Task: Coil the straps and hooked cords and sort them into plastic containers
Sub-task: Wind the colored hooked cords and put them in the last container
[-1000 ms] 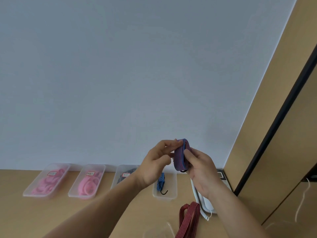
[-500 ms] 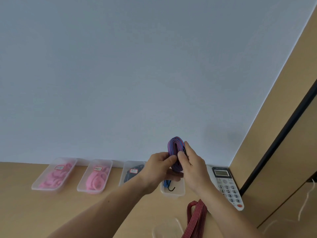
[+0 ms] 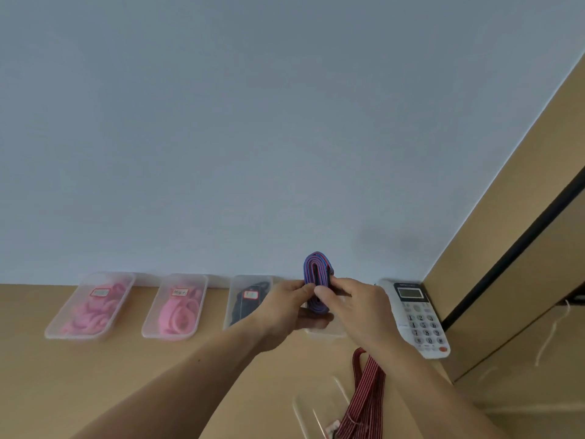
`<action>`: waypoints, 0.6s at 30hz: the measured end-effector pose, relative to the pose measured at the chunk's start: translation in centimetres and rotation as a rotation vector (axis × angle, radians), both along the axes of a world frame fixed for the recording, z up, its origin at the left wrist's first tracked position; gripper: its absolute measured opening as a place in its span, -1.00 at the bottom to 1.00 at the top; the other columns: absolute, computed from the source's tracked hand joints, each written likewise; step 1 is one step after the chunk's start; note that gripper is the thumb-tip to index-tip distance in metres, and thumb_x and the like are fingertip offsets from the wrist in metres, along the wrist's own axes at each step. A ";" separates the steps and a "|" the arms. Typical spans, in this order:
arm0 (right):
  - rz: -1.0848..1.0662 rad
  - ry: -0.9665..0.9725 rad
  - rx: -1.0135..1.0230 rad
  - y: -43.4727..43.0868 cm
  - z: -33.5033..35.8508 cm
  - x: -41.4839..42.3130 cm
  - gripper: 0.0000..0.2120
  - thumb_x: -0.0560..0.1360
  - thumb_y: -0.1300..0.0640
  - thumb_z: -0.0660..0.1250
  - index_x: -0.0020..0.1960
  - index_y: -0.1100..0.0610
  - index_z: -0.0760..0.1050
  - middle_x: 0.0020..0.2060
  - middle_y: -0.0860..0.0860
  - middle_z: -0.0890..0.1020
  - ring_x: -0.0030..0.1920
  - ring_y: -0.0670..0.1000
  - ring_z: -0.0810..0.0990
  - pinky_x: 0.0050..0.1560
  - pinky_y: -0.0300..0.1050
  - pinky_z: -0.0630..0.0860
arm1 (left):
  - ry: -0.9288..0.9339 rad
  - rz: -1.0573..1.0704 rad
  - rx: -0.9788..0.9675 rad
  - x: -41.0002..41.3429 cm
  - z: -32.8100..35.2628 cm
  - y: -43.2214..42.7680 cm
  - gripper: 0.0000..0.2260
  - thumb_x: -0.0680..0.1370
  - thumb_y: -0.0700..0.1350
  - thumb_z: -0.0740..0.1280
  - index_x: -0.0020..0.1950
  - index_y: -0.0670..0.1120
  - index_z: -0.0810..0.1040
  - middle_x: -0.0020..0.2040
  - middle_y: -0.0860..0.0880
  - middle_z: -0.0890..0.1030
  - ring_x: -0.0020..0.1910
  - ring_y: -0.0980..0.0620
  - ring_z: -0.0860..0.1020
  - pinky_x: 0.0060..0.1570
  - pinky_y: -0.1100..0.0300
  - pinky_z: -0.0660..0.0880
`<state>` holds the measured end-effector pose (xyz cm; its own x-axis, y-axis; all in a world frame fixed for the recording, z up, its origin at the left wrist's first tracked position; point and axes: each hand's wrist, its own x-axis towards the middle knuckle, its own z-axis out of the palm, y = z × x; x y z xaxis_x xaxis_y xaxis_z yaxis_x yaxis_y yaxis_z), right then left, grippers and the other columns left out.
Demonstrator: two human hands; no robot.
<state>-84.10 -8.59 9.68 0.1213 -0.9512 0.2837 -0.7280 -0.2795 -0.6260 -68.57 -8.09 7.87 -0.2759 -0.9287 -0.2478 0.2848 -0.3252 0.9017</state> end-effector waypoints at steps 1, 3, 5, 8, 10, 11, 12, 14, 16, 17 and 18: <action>-0.029 0.024 0.004 -0.4 -0.2 -0.2 -0.69 0.46 -0.18 0.35 -0.12 0.06 0.64 -0.32 -0.02 0.68 -0.27 -0.04 0.60 -0.18 -0.13 0.49 | 0.003 -0.014 0.024 -0.4 -0.3 -0.4 -0.72 0.70 -0.17 0.13 0.24 -0.30 0.53 0.10 -0.32 0.61 -0.04 -0.24 0.65 -0.08 0.07 0.63; -0.099 0.032 -0.013 -1.4 -0.8 -0.7 -0.76 0.44 -0.11 0.41 -0.17 0.06 0.64 -0.37 -0.04 0.65 -0.32 -0.03 0.57 -0.23 -0.16 0.44 | 0.013 -0.036 0.069 -1.3 -0.8 -1.3 -0.72 0.70 -0.19 0.11 0.25 -0.30 0.52 0.09 -0.30 0.60 -0.09 -0.20 0.66 -0.14 0.09 0.62; -0.137 0.030 0.005 -2.6 -1.6 -1.2 -0.85 0.44 -0.07 0.44 -0.18 0.01 0.66 -0.36 -0.07 0.67 -0.31 -0.05 0.58 -0.25 -0.21 0.42 | -0.036 -0.047 0.098 -2.3 -1.2 -2.5 -0.72 0.68 -0.22 0.10 0.24 -0.28 0.54 0.05 -0.27 0.60 -0.13 -0.16 0.66 -0.14 0.08 0.62; -0.163 0.006 0.101 -4.6 -3.0 -2.3 -0.90 0.42 -0.04 0.45 -0.23 -0.04 0.65 -0.38 -0.13 0.66 -0.37 -0.19 0.53 -0.34 -0.39 0.34 | -0.176 -0.052 0.148 -3.7 -1.9 -4.3 -0.72 0.63 -0.25 0.10 0.18 -0.27 0.56 -0.03 -0.21 0.62 -0.12 -0.14 0.64 -0.13 0.05 0.59; -0.163 -0.093 0.199 -6.1 -4.1 -3.1 -0.86 0.41 0.02 0.46 -0.32 -0.06 0.61 -0.46 -0.18 0.61 -0.43 -0.25 0.51 -0.36 -0.40 0.37 | -0.294 -0.089 0.157 -4.2 -2.7 -5.6 -0.76 0.59 -0.24 0.12 0.08 -0.25 0.57 -0.09 -0.17 0.61 -0.14 -0.12 0.60 -0.20 0.09 0.56; -0.165 -0.154 0.247 -6.9 -4.9 -3.5 -0.85 0.41 0.05 0.47 -0.34 -0.05 0.61 -0.48 -0.18 0.61 -0.46 -0.24 0.51 -0.36 -0.39 0.40 | -0.355 -0.112 0.154 -4.4 -3.1 -6.2 -0.79 0.57 -0.24 0.13 0.02 -0.23 0.56 -0.11 -0.17 0.59 -0.16 -0.12 0.57 -0.25 0.12 0.52; -0.174 -0.212 0.296 -7.6 -5.7 -3.8 -0.87 0.40 0.07 0.47 -0.32 -0.03 0.63 -0.46 -0.17 0.63 -0.48 -0.21 0.51 -0.30 -0.27 0.50 | -0.401 -0.124 0.152 -4.7 -3.5 -6.8 -0.81 0.56 -0.24 0.14 -0.02 -0.21 0.54 -0.12 -0.18 0.57 -0.17 -0.12 0.53 -0.28 0.13 0.48; -0.203 -0.275 0.367 -9.0 -7.1 -4.1 -0.97 0.39 0.09 0.48 -0.22 0.00 0.68 -0.39 -0.10 0.69 -0.42 -0.14 0.57 -0.19 -0.06 0.61 | -0.459 -0.111 0.150 -5.3 -4.5 -8.1 -0.82 0.54 -0.25 0.13 -0.05 -0.22 0.52 -0.14 -0.22 0.55 -0.18 -0.11 0.51 -0.28 0.13 0.44; -0.214 -0.295 0.382 -10.3 -8.4 -4.4 -0.96 0.39 0.09 0.48 -0.17 0.03 0.69 -0.33 -0.07 0.71 -0.33 -0.06 0.64 -0.13 0.00 0.62 | -0.586 -0.120 0.095 -5.9 -5.6 -9.4 -0.79 0.56 -0.21 0.12 -0.08 -0.22 0.53 -0.14 -0.22 0.58 -0.18 -0.10 0.52 -0.28 0.16 0.43; -0.221 -0.287 0.378 -10.9 -9.0 -4.5 -0.96 0.39 0.09 0.48 -0.16 0.03 0.69 -0.33 -0.07 0.71 -0.30 -0.05 0.66 -0.13 -0.02 0.61 | -0.733 -0.145 0.019 -6.0 -6.2 -9.9 -0.77 0.58 -0.16 0.12 -0.09 -0.21 0.53 -0.16 -0.19 0.59 -0.18 -0.10 0.52 -0.30 0.17 0.41; -0.228 -0.255 0.367 -11.4 -9.4 -4.7 -0.96 0.40 0.08 0.47 -0.17 0.02 0.69 -0.33 -0.08 0.71 -0.28 -0.06 0.66 -0.15 -0.06 0.59 | -0.920 -0.173 -0.091 -5.9 -6.8 -10.3 -0.76 0.60 -0.10 0.12 -0.09 -0.18 0.52 -0.17 -0.13 0.58 -0.17 -0.09 0.52 -0.32 0.16 0.38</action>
<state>-88.85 -19.99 0.26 -0.1307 -0.9881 -0.0807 -0.5558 0.1404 -0.8194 -74.49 -18.44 1.08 -0.1436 -0.9198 -0.3651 -0.5977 -0.2134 0.7727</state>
